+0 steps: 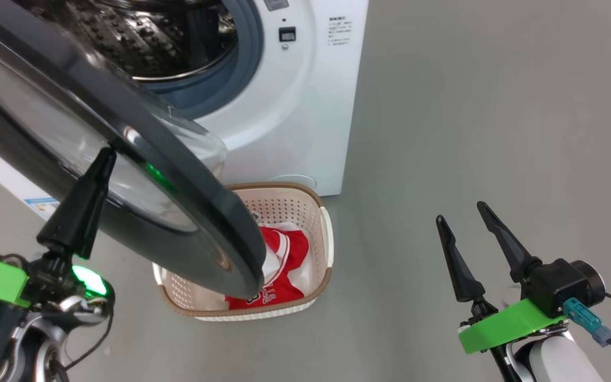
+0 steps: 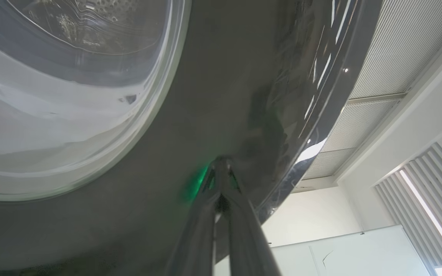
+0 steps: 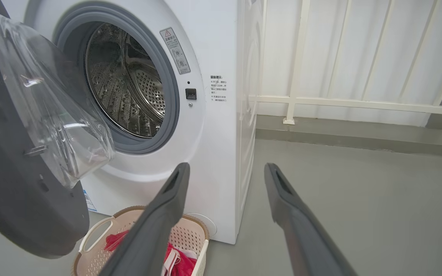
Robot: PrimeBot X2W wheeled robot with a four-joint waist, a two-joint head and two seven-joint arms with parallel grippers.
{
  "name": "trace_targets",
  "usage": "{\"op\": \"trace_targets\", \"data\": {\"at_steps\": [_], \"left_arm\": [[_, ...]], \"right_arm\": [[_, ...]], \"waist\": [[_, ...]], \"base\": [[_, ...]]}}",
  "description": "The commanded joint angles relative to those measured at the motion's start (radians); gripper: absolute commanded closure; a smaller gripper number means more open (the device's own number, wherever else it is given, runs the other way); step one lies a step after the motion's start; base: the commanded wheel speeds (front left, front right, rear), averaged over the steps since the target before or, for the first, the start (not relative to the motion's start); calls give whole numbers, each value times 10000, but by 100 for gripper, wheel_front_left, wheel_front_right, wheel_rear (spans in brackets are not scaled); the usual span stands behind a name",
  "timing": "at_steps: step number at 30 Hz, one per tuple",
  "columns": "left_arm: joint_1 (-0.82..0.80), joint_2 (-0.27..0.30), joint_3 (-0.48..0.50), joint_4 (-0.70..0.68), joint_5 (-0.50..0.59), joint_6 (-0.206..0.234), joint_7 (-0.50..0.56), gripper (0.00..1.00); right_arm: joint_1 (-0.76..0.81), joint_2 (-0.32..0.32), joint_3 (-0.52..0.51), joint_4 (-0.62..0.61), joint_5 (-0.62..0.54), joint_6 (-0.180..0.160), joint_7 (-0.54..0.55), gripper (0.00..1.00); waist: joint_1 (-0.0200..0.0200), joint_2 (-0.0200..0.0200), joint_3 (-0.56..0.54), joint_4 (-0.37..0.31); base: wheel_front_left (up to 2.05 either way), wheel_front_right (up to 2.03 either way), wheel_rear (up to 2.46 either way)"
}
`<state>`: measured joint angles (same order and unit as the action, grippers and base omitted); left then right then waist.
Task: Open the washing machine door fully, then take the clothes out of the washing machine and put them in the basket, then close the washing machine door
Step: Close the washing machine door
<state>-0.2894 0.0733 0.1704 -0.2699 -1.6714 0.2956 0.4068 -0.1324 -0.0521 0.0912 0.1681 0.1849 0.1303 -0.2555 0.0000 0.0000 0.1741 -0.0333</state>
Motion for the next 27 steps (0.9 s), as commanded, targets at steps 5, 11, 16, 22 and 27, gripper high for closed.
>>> {"op": "trace_targets", "data": {"at_steps": [5,11,16,22,27], "left_arm": [[-584,63,123,-22,245,-387,-250,100],[-973,-104,-83,352,137,-660,-745,100],[-1298,-164,-278,693,149,-908,-1175,100],[-1827,-195,-424,1165,259,-1184,-1720,100],[-2345,-209,-593,1583,358,-1475,-2107,100]], "right_arm": [[-435,-17,195,-281,82,4,-63,0],[-500,-11,173,-287,113,4,-63,0],[-533,-4,176,-323,155,4,-63,0],[-669,1,217,-325,205,4,-63,0],[-771,5,225,-376,211,4,-63,0]], "waist": [[0,0,269,-300],[0,0,417,-561],[0,0,576,-739],[0,0,811,-976],[0,0,1064,-1226]], "base": [[0,0,0],[0,0,0],[0,0,0],[0,0,0],[0,0,0]]}}
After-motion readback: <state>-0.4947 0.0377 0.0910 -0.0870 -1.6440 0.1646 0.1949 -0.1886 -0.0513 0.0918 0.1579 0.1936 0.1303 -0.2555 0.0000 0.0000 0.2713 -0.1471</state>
